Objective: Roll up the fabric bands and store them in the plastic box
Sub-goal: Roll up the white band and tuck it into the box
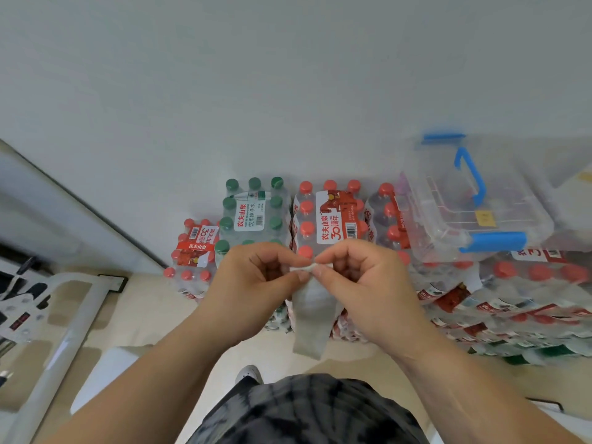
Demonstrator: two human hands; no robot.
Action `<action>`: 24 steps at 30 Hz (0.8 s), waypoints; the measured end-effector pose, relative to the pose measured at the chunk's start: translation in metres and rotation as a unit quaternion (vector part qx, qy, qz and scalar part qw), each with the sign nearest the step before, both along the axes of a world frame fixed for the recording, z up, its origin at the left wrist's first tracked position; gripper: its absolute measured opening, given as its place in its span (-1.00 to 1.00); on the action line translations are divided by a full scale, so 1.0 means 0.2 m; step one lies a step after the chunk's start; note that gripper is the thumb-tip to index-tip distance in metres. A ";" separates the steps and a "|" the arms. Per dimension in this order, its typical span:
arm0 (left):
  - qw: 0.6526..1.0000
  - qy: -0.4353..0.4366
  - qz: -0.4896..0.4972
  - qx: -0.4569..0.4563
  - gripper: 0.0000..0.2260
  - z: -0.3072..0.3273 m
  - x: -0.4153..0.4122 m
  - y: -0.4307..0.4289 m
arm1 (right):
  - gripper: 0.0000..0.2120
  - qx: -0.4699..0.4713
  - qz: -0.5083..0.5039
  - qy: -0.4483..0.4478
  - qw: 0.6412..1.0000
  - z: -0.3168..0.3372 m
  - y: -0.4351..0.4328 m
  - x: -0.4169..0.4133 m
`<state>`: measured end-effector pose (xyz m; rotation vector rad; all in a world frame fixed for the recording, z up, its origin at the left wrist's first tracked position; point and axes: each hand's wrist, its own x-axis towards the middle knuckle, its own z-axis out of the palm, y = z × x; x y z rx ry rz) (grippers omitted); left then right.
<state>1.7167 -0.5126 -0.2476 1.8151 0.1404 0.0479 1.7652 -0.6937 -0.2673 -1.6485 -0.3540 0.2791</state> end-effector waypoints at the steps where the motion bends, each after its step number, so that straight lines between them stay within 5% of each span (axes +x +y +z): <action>1: 1.000 -0.006 -0.012 0.020 -0.87 0.01 0.00 0.00 | -0.89 -0.006 0.002 -0.007 1.000 0.00 -0.01 0.00; 24: 0.996 -0.056 -0.008 -0.074 -0.83 0.03 -0.05 -0.04 | -0.78 0.051 0.027 -0.031 0.998 0.04 -0.05 -0.05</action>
